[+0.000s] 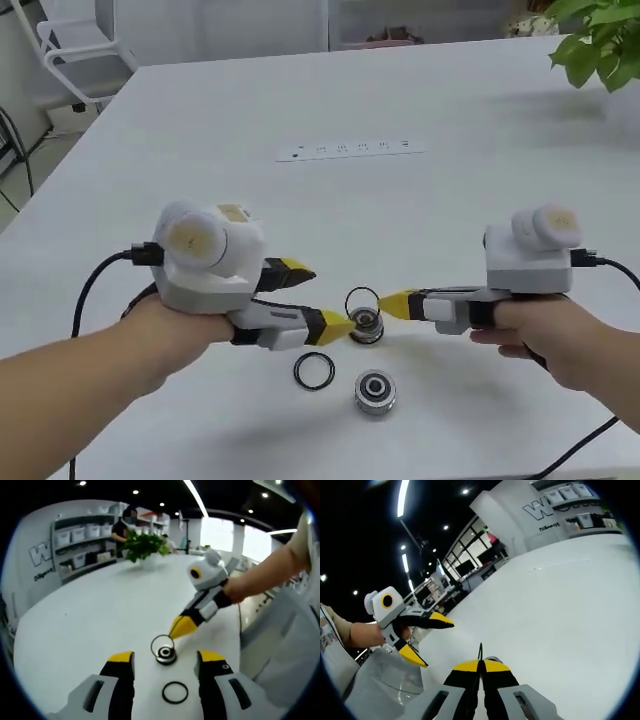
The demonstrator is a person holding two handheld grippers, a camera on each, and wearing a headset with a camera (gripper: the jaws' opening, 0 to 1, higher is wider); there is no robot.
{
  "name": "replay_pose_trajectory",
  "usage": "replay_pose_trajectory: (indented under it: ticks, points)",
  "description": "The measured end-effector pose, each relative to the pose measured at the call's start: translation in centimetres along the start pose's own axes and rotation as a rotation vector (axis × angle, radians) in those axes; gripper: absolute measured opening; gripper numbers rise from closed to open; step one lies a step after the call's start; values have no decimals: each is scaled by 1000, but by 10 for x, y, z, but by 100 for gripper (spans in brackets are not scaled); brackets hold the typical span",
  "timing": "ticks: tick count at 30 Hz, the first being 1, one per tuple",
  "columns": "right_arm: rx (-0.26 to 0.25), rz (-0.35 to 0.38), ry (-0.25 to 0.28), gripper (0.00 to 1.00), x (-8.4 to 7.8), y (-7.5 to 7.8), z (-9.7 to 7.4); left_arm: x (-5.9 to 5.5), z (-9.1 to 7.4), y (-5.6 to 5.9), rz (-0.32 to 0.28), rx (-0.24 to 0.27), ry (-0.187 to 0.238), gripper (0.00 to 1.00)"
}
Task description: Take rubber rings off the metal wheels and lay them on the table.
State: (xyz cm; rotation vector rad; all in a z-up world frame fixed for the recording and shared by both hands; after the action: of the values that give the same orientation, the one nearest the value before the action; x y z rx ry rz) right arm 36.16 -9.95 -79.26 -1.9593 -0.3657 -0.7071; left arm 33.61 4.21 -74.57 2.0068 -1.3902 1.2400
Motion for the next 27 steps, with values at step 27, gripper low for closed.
replay_pose_trajectory:
  ticks: [27]
  points:
    - [34, 0, -3, 0, -3, -20, 0, -5, -38, 12, 0, 10, 21, 69]
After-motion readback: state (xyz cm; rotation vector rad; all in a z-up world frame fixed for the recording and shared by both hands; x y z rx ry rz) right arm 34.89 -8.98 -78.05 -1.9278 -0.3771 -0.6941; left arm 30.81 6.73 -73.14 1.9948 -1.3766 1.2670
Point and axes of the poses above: the centre of the closed fingertips' face, and the gripper's own axes: z roughly forward along the fingers, y roughly to its right, x roughly out of its top, the point moved 6 cm from there along -z, roughly backward along the fingers, and after that the axes turned 12 degrees about z, right-handed, at the moved point
